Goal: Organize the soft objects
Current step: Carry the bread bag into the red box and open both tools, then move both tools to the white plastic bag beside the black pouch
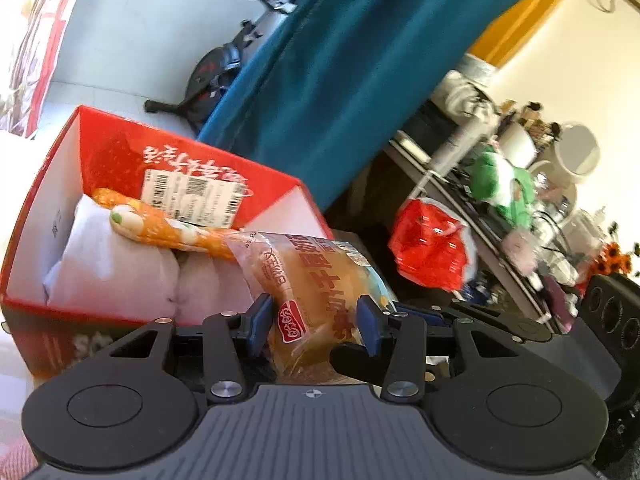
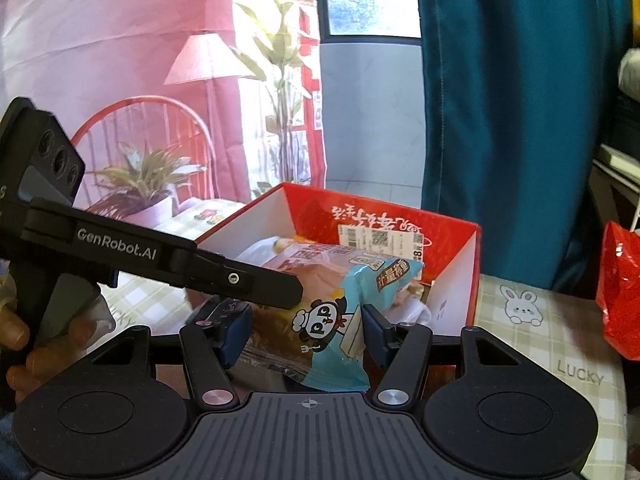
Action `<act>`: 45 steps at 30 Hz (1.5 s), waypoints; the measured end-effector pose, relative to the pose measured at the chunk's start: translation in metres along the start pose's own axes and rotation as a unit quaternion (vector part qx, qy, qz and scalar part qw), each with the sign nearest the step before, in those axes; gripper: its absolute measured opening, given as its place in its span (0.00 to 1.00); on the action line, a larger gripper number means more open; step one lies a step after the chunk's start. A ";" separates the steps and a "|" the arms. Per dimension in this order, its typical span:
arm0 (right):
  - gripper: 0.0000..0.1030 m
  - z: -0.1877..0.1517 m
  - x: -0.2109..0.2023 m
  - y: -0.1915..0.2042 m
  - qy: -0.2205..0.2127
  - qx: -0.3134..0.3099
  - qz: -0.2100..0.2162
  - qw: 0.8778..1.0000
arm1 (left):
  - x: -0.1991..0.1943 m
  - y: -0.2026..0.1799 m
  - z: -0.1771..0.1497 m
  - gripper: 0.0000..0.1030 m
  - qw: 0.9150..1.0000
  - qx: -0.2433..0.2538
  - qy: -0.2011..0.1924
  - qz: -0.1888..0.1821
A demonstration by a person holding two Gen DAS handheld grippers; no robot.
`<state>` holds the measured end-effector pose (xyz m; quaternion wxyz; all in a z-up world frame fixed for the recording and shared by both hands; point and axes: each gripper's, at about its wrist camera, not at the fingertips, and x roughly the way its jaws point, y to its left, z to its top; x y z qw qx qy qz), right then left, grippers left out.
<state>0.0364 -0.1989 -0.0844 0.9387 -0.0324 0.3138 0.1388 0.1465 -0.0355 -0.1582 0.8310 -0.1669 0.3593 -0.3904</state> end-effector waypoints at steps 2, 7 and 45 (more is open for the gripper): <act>0.52 0.010 0.022 -0.010 0.015 0.010 0.000 1.000 | 0.009 0.009 0.006 0.46 1.000 -0.017 0.003 0.000; 0.51 0.022 0.050 -0.027 0.032 0.026 0.007 0.999 | 0.038 0.030 0.030 0.46 0.998 -0.058 0.032 0.009; 0.42 0.020 0.053 -0.061 0.076 0.035 -0.046 0.995 | 0.011 0.011 0.041 0.50 0.987 0.043 0.040 0.151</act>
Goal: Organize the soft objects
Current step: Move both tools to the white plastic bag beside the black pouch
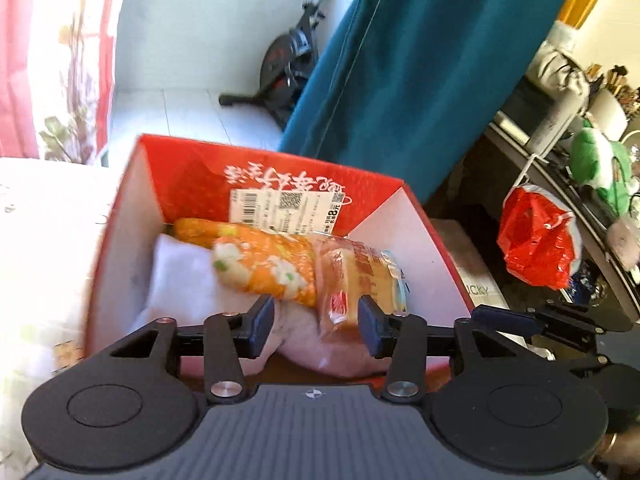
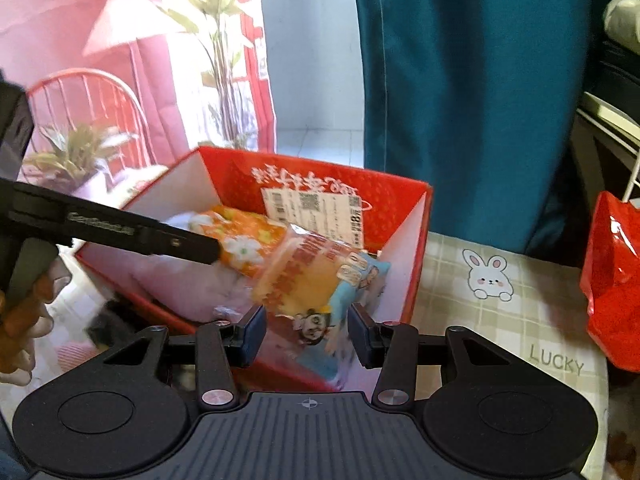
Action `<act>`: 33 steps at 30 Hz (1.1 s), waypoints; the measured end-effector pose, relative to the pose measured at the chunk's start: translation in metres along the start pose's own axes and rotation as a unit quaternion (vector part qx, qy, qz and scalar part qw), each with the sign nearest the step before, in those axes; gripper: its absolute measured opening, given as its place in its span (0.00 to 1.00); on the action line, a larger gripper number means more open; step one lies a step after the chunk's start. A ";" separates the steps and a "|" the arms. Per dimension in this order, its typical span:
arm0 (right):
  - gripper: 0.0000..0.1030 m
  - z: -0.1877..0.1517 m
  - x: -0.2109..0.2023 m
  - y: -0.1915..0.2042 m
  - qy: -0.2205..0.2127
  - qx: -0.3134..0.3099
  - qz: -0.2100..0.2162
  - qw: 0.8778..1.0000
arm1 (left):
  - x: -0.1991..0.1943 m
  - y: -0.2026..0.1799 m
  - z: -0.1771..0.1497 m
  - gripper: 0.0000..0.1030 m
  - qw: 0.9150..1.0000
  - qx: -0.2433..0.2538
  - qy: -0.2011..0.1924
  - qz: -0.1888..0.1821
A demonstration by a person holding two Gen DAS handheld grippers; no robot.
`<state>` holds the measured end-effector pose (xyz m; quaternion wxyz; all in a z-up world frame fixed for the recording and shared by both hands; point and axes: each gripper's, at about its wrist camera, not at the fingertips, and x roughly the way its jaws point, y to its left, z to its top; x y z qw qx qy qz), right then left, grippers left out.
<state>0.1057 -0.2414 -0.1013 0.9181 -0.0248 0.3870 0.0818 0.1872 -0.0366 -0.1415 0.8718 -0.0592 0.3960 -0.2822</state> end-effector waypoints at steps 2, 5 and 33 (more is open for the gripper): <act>0.42 -0.005 -0.012 0.007 -0.012 0.003 0.008 1.000 | -0.021 0.000 -0.012 0.52 1.000 0.008 -0.012 0.004; 0.42 -0.017 -0.030 0.021 -0.027 -0.003 0.017 0.999 | -0.048 0.001 -0.035 0.58 1.000 0.010 -0.019 -0.001; 0.58 -0.186 -0.056 0.090 0.104 -0.008 0.057 0.993 | -0.090 0.046 -0.208 0.73 0.997 -0.055 0.048 0.026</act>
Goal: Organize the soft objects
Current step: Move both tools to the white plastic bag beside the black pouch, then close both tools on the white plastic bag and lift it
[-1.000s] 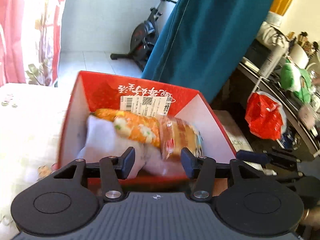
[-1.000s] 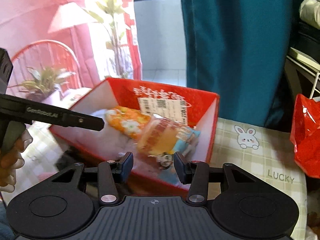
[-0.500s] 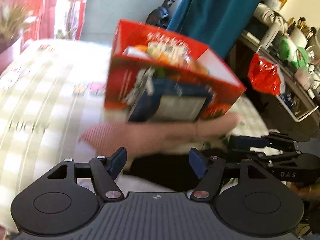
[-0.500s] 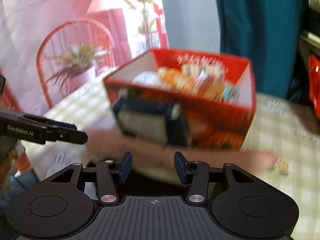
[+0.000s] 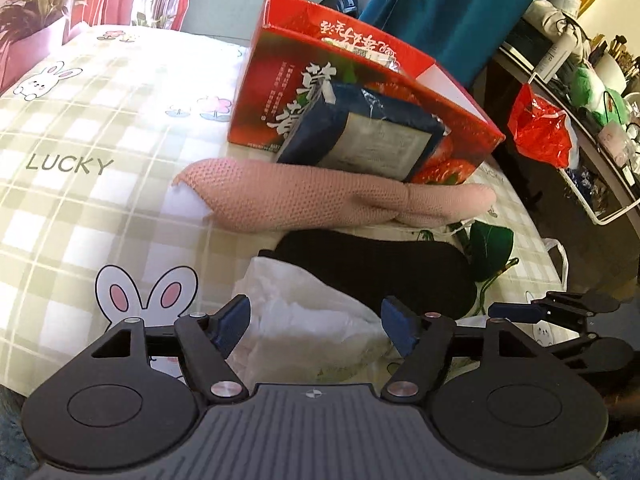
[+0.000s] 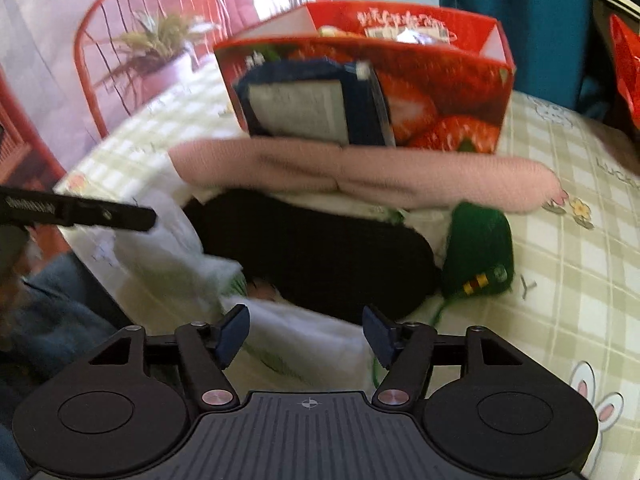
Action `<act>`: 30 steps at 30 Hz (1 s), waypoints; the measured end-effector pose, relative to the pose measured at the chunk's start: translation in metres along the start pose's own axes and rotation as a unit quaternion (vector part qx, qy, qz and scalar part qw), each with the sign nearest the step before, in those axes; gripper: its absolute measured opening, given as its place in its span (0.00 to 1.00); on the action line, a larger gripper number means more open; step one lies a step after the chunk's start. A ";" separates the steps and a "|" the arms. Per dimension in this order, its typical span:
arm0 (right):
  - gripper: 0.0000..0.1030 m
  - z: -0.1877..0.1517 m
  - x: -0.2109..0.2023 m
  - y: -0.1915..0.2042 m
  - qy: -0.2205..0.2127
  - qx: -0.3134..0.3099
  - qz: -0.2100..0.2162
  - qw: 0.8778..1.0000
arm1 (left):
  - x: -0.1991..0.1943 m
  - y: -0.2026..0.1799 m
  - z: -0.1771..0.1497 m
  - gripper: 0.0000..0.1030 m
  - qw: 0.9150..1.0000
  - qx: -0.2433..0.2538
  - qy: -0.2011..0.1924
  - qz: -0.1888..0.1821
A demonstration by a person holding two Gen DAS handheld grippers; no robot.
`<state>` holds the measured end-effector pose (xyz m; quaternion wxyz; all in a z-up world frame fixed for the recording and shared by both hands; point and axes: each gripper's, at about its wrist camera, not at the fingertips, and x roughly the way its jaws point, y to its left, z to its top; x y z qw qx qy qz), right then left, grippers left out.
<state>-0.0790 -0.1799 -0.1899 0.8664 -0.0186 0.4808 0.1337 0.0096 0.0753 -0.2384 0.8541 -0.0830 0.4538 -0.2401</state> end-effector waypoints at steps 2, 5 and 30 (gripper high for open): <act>0.59 -0.005 0.004 0.003 0.008 -0.014 -0.014 1.000 | 0.002 0.001 -0.002 0.74 1.000 -0.001 0.007 0.000; 0.59 -0.009 0.010 0.002 0.016 -0.017 -0.014 1.000 | 0.005 0.002 -0.003 0.74 1.000 -0.002 0.015 0.003; 0.17 0.007 -0.011 -0.004 -0.039 -0.006 0.017 0.999 | -0.007 0.011 -0.003 0.24 0.999 -0.026 -0.023 0.001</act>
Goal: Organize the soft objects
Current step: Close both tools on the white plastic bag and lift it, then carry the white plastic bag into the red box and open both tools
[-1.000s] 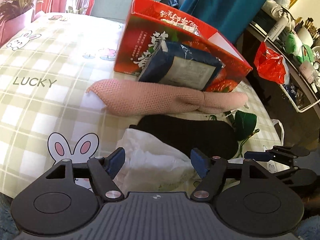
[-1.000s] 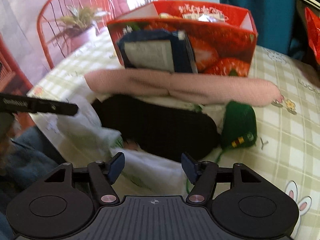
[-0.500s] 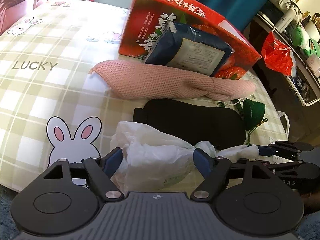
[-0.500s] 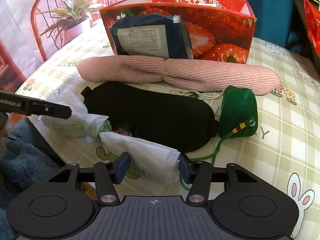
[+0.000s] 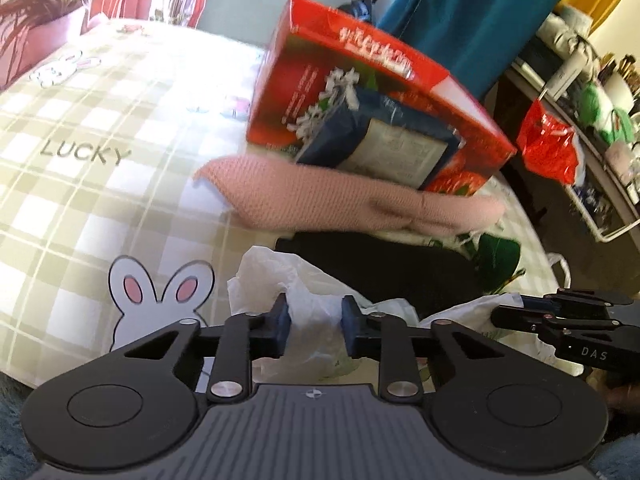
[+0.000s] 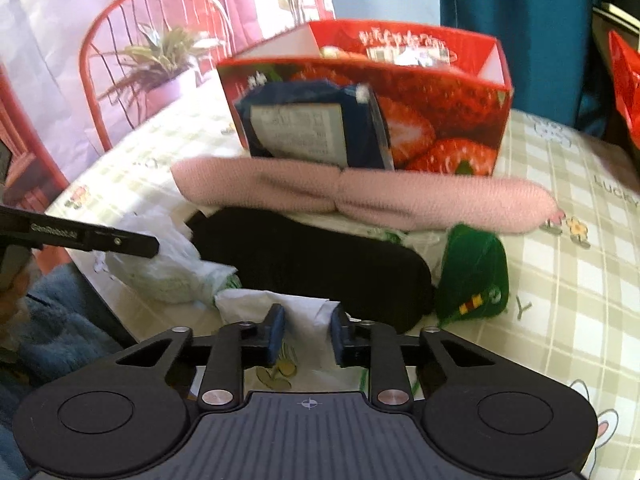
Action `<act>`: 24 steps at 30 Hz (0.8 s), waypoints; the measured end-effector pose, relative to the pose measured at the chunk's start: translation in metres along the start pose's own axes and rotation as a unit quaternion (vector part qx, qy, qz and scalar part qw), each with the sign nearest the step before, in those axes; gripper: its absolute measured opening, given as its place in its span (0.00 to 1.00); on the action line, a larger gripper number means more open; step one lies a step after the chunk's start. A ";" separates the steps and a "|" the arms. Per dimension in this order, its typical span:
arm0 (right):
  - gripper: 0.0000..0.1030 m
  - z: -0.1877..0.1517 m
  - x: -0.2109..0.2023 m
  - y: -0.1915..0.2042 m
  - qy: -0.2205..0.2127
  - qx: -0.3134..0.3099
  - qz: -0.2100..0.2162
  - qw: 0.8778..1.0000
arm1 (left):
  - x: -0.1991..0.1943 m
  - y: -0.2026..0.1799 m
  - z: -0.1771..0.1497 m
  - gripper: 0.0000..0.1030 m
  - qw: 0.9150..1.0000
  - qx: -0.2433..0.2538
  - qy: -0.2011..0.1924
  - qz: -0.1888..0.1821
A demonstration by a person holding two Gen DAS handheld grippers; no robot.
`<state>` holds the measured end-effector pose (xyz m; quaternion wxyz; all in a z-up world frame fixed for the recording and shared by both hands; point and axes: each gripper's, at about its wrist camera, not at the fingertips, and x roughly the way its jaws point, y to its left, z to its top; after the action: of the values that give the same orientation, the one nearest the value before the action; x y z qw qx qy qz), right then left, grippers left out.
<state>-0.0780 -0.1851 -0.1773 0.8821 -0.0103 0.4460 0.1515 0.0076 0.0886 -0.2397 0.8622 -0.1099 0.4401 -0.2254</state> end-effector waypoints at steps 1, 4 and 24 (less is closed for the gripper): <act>0.17 0.002 -0.003 0.001 -0.006 -0.001 0.004 1.000 | -0.004 -0.001 0.002 0.24 1.000 0.001 -0.007 -0.001; 0.16 0.010 -0.012 0.003 -0.027 -0.007 0.010 1.000 | -0.015 -0.004 0.007 0.24 1.000 0.006 -0.028 -0.004; 0.16 0.091 -0.062 -0.010 -0.159 -0.028 -0.025 0.986 | -0.053 -0.064 0.110 0.22 0.983 0.079 -0.168 -0.013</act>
<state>-0.0380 -0.1966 -0.0749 0.9448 -0.0217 0.2948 0.1414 0.0505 0.0572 -0.1130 0.9270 -0.0832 0.2683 -0.2486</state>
